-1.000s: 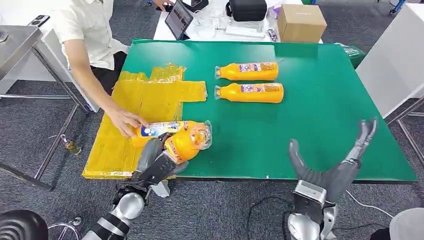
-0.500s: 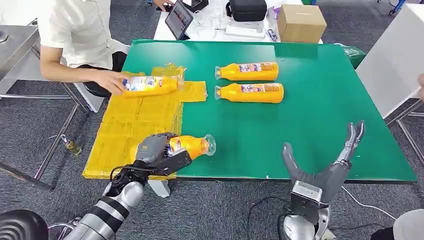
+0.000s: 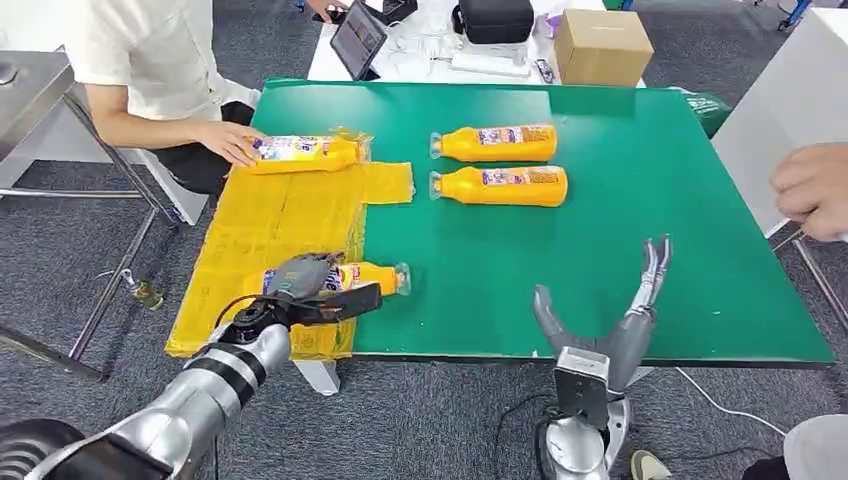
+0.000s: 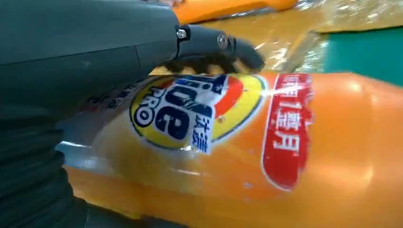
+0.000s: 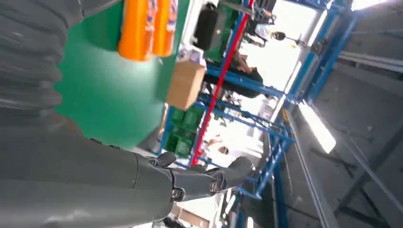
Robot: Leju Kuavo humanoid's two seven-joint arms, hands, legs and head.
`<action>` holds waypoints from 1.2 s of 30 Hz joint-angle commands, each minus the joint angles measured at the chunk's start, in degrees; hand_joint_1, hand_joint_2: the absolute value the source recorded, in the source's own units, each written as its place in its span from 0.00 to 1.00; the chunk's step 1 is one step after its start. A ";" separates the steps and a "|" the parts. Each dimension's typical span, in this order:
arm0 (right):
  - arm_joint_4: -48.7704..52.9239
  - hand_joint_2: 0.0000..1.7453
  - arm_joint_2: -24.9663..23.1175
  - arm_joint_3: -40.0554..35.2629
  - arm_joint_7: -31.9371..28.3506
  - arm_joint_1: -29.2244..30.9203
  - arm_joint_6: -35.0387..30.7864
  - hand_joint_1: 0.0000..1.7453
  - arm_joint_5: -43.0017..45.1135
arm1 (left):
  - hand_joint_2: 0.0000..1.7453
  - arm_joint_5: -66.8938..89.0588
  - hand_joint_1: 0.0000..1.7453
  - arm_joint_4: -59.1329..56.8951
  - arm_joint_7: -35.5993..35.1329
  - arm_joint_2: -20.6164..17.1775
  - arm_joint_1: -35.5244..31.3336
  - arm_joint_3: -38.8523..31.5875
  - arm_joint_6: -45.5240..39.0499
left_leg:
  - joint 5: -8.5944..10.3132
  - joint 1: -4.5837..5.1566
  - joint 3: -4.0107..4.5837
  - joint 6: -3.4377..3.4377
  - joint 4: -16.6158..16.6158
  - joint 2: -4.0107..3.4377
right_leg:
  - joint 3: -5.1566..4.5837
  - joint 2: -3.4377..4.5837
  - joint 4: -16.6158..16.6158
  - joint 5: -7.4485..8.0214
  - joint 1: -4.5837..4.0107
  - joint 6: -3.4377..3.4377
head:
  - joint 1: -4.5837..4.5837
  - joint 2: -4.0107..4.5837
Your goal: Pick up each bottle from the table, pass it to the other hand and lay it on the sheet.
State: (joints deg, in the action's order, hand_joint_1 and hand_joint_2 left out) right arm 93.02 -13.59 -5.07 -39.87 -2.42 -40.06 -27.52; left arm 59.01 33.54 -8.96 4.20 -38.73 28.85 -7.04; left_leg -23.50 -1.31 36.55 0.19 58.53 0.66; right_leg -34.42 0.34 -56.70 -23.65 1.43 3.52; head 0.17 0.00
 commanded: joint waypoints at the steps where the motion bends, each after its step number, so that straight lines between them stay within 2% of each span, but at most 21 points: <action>1: -8.69 1.00 2.74 -0.96 -0.13 2.41 0.06 0.00 1.31 | 1.00 -3.67 0.00 -12.99 4.68 1.81 -2.70 -4.69 1.74 | -0.09 -0.02 -0.37 -0.09 -0.11 -0.23 | 0.31 0.14 0.15 0.00 -0.06 -0.15 | 0.00 0.00; 4: -8.74 1.00 3.28 -1.12 -0.13 1.92 0.06 0.00 1.37 | 1.00 -5.46 0.00 -10.95 8.22 2.12 -2.36 -5.64 2.48 | -0.09 -0.03 -0.56 -0.14 -0.18 -0.22 | 0.51 0.07 0.24 -0.01 -0.10 -0.24 | -0.02 0.00; 8: -8.03 1.00 3.27 -0.90 -0.13 1.40 0.06 0.00 0.91 | 1.00 -6.59 0.00 -7.52 11.22 2.65 -1.54 -5.95 0.98 | -0.04 0.01 -0.38 -0.07 -0.07 -0.08 | 0.36 0.00 0.09 -0.02 -0.02 -0.10 | -0.04 0.00; 9: -7.84 1.00 3.28 -0.79 -0.13 1.24 0.06 0.00 0.87 | 1.00 -7.33 0.00 -5.94 12.71 2.85 -0.92 -6.37 -0.32 | -0.09 -0.02 -0.58 -0.17 -0.14 -0.16 | 0.58 0.00 0.21 -0.03 -0.09 -0.24 | -0.02 0.00; 12: -6.51 1.00 3.14 -0.27 -0.13 0.18 0.06 0.00 0.67 | 1.00 -10.77 0.00 3.14 16.93 3.09 3.01 -6.87 -2.30 | -0.06 0.02 -0.46 -0.11 -0.11 -0.05 | 0.45 -0.04 0.14 -0.05 -0.03 -0.15 | -0.02 0.00; 21: -6.51 1.00 3.14 -0.27 -0.13 0.18 0.06 0.00 0.67 | 1.00 -10.77 0.00 3.14 16.93 3.09 3.01 -6.87 -2.30 | -0.07 0.00 -0.32 -0.06 -0.03 -0.06 | 0.28 -0.02 0.06 -0.06 -0.04 -0.15 | -0.02 0.00; 24: -6.06 1.00 3.02 0.07 -0.13 -0.43 0.06 0.00 0.52 | 1.00 -15.53 0.00 12.33 22.18 3.56 7.67 -7.54 -4.37 | -0.07 0.00 -0.28 -0.07 -0.03 -0.11 | 0.23 0.03 0.06 -0.04 -0.04 -0.12 | -0.02 0.00; 25: -5.59 1.00 2.87 0.27 -0.13 -0.76 0.06 0.00 0.47 | 1.00 -14.99 0.00 17.33 21.94 3.13 9.69 -5.68 -5.16 | -0.06 0.02 -0.24 -0.05 -0.03 -0.09 | 0.18 0.02 0.04 -0.04 -0.01 -0.08 | -0.02 0.00; 29: -5.15 1.00 2.94 0.13 -0.13 -1.15 0.06 0.00 0.25 | 1.00 -15.55 0.00 25.37 20.94 3.01 12.78 -2.59 -6.59 | -0.11 0.02 -0.28 -0.10 0.00 -0.03 | 0.26 -0.06 0.04 -0.11 -0.03 -0.13 | 0.00 0.00; 36: -7.22 1.00 3.07 -0.13 -0.13 -0.47 0.06 0.00 -1.95 | 1.00 -14.23 0.00 31.34 24.84 2.75 16.18 0.35 -21.90 | -0.09 0.03 -0.20 -0.05 -0.04 -0.08 | 0.16 0.02 0.05 -0.06 -0.01 -0.12 | -0.02 0.00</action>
State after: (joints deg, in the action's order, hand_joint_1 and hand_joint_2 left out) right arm 88.65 -11.50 -5.16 -39.89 -3.99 -40.09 -27.72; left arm 45.09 56.96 13.07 7.63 -25.71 25.07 -20.23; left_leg -23.55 -1.28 36.48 0.20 58.52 0.64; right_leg -34.37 0.35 -56.68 -23.68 1.44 3.51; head 0.15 0.00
